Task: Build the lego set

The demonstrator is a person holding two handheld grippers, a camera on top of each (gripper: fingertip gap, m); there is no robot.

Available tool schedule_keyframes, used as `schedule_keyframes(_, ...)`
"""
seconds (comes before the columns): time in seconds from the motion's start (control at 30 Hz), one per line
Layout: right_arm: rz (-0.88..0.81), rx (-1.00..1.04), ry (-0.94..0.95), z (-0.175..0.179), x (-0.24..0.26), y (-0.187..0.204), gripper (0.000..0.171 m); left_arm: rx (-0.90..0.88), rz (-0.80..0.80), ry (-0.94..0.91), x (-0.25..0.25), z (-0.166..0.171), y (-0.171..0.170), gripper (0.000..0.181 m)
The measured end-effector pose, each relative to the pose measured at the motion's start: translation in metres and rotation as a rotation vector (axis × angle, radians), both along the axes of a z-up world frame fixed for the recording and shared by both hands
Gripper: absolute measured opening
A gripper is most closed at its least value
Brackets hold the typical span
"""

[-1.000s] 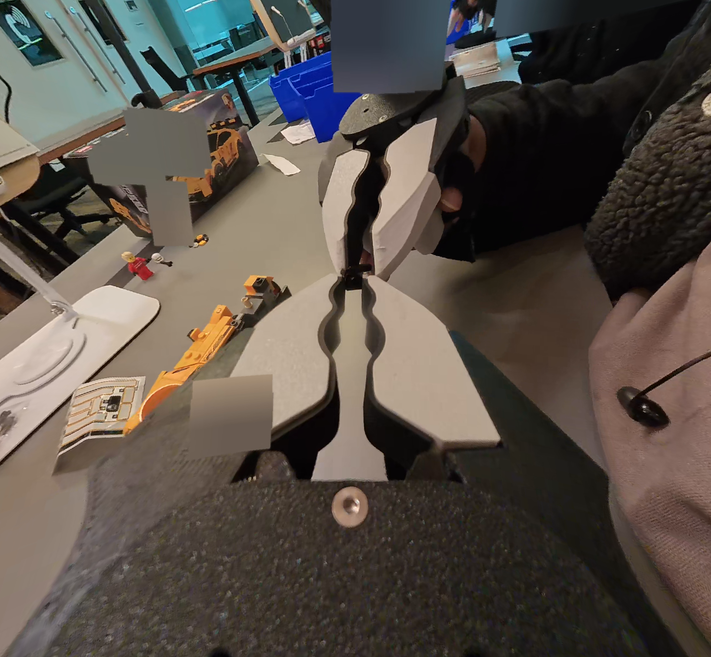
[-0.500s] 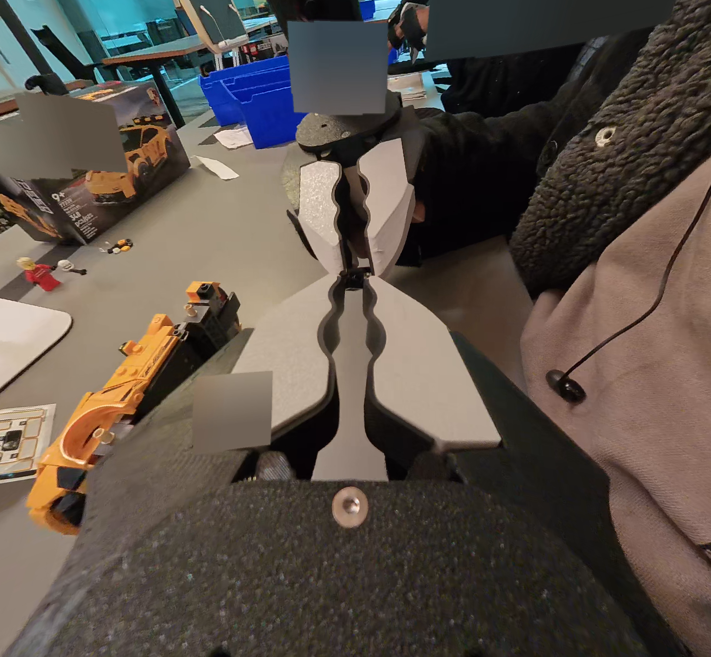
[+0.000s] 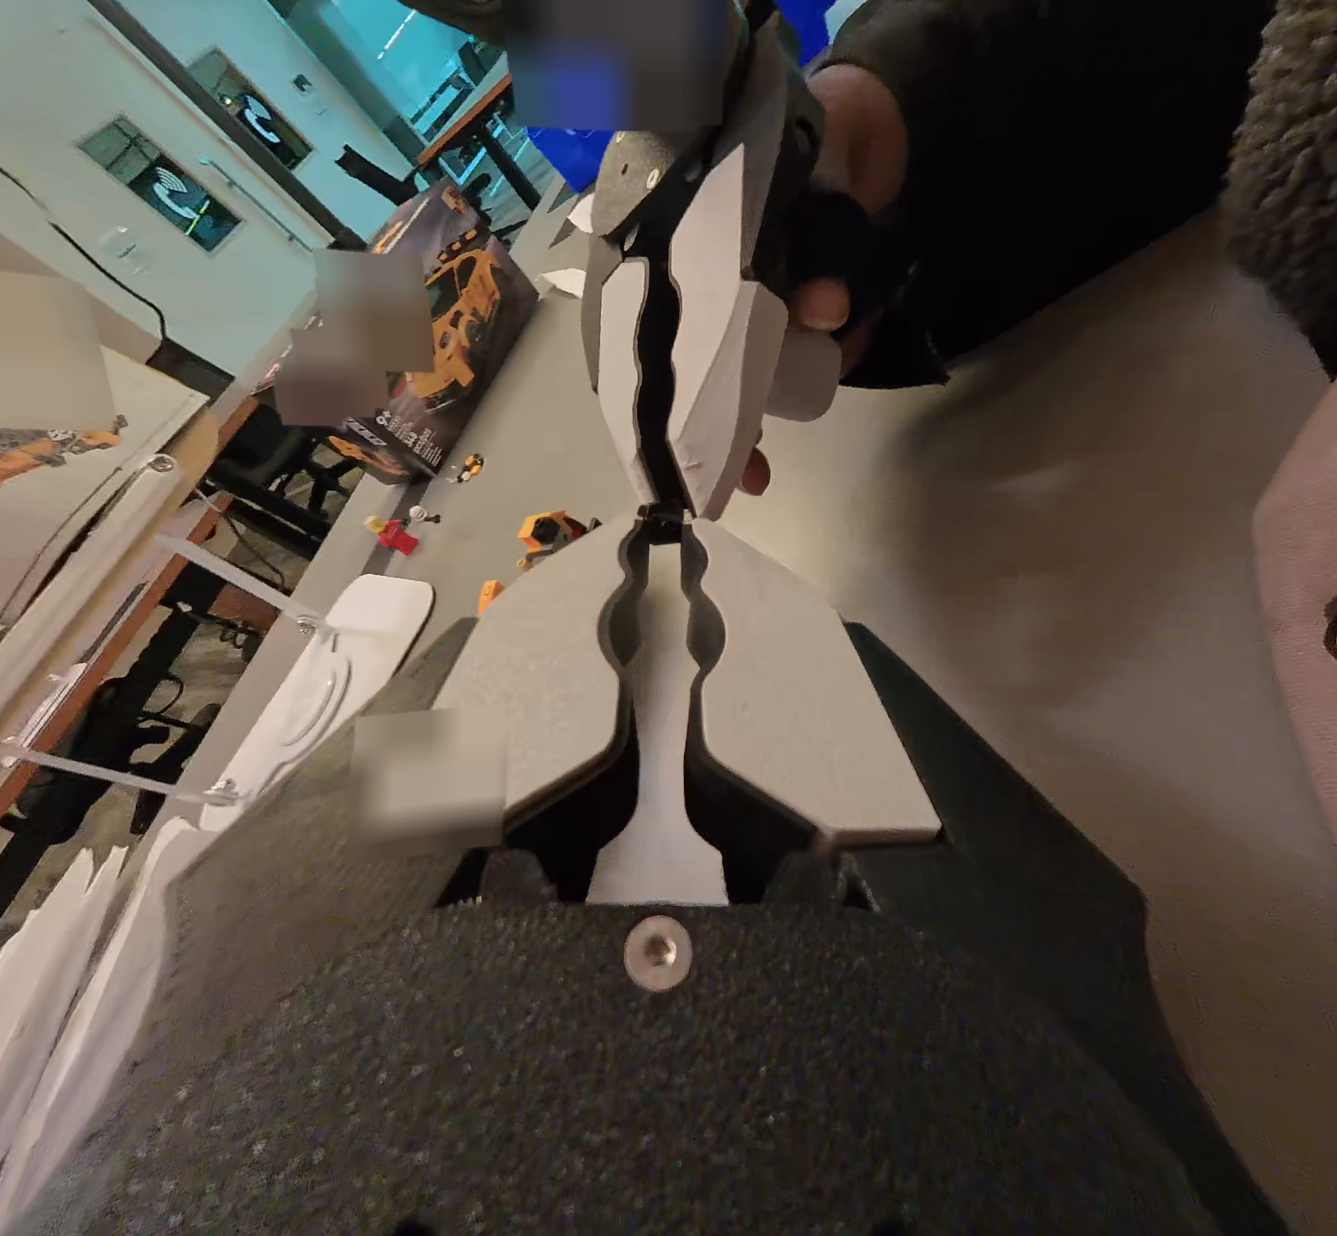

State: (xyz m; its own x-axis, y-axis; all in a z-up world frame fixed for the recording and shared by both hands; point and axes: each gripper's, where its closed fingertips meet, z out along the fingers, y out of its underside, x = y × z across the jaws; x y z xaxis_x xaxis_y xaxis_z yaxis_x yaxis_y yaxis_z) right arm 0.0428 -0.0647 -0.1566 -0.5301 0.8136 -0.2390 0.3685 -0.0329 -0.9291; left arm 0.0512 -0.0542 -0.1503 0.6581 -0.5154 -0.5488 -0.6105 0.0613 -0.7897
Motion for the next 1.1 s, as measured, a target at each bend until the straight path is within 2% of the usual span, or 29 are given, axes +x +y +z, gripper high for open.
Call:
schedule_keyframes(0.2, -0.041, 0.031, 0.060, 0.007, -0.002, 0.007, 0.008, -0.017, 0.011, -0.033, -0.001, 0.001, -0.001, 0.008)
schedule_keyframes(0.4, 0.050, 0.101, 0.118, 0.008, 0.008, 0.002, 0.008, -0.299, -0.191, -0.511, 0.007, 0.012, -0.013, 0.008)
schedule_keyframes(0.63, 0.154, 0.084, 0.069, 0.001, 0.015, -0.011, 0.008, -0.601, -0.338, -0.754, 0.020, 0.002, -0.024, 0.008)
schedule_keyframes(1.1, 0.280, -0.051, -0.033, -0.005, 0.026, -0.023, 0.008, -0.743, -0.420, -0.882, 0.025, 0.001, -0.032, 0.008)
